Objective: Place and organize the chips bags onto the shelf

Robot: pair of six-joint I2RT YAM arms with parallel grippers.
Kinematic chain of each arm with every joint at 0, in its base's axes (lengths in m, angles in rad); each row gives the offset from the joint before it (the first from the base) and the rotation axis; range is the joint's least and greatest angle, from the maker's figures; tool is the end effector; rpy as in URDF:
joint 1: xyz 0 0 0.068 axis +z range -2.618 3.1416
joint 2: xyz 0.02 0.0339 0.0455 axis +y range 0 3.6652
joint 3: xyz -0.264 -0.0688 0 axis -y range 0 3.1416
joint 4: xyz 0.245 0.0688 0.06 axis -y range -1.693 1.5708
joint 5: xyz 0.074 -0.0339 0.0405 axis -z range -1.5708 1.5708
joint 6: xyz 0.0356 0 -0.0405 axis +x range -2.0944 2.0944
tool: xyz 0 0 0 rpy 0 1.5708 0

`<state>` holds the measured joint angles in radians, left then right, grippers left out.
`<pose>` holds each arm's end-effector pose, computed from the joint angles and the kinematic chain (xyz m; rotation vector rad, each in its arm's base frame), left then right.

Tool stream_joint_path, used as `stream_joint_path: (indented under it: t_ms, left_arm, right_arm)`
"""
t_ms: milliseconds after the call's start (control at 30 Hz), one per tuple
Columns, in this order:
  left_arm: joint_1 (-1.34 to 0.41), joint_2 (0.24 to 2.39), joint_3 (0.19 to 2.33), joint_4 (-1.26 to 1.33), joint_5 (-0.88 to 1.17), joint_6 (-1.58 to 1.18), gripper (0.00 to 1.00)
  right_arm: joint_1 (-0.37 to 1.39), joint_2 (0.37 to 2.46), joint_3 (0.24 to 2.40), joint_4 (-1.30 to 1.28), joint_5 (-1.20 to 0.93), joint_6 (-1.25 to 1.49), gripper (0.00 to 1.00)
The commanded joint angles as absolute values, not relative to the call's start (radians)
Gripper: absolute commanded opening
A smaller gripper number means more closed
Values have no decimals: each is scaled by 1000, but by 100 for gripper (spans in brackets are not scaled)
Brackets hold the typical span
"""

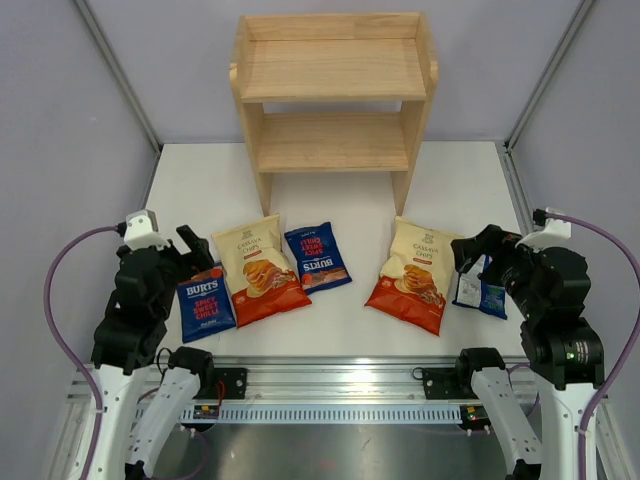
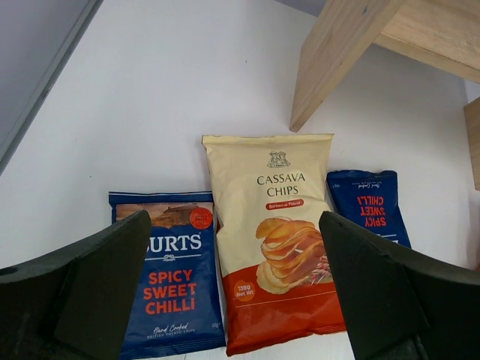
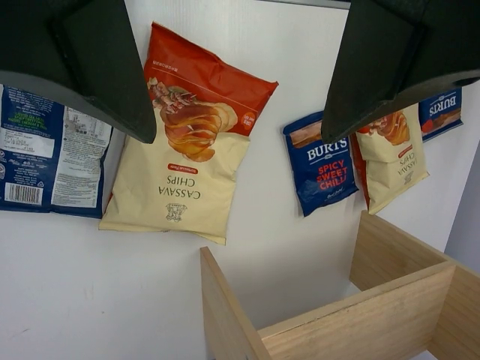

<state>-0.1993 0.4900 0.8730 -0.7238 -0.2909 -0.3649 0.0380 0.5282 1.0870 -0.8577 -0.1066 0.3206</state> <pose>0.0939 -0.0086 0.3488 -0.3508 1.8654 -0.1056 0.0723 0.0065 0.3951 0.1916 1.8727 0.3464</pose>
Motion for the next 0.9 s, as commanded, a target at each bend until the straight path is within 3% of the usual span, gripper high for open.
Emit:
stream_joint_path:
  t_ms: [0, 100, 233, 467, 567, 700, 867]
  left_arm:
    - [-204, 514, 887, -692, -324, -394, 99]
    - [-203, 551, 887, -701, -331, -428, 99]
    - [-202, 601, 861, -657, -156, -500, 99]
    - [-201, 745, 729, -320, 40, -580, 99]
    - [-147, 837, 677, -148, 106, -598, 99]
    - [61, 980, 617, 23, 219, -603, 99]
    - [224, 1184, 532, 348, 471, -592, 99]
  right_arm:
    - [35, 540, 1104, -822, -132, 302, 99]
    - [35, 540, 1108, -822, -140, 314, 100]
    - [34, 520, 1066, -767, -187, 379, 99]
    - [35, 431, 953, -623, -308, 501, 99]
    - [34, 423, 934, -607, -356, 525, 99]
    - [35, 440, 946, -620, -426, 522, 99]
    - [35, 437, 940, -612, -509, 525, 99]
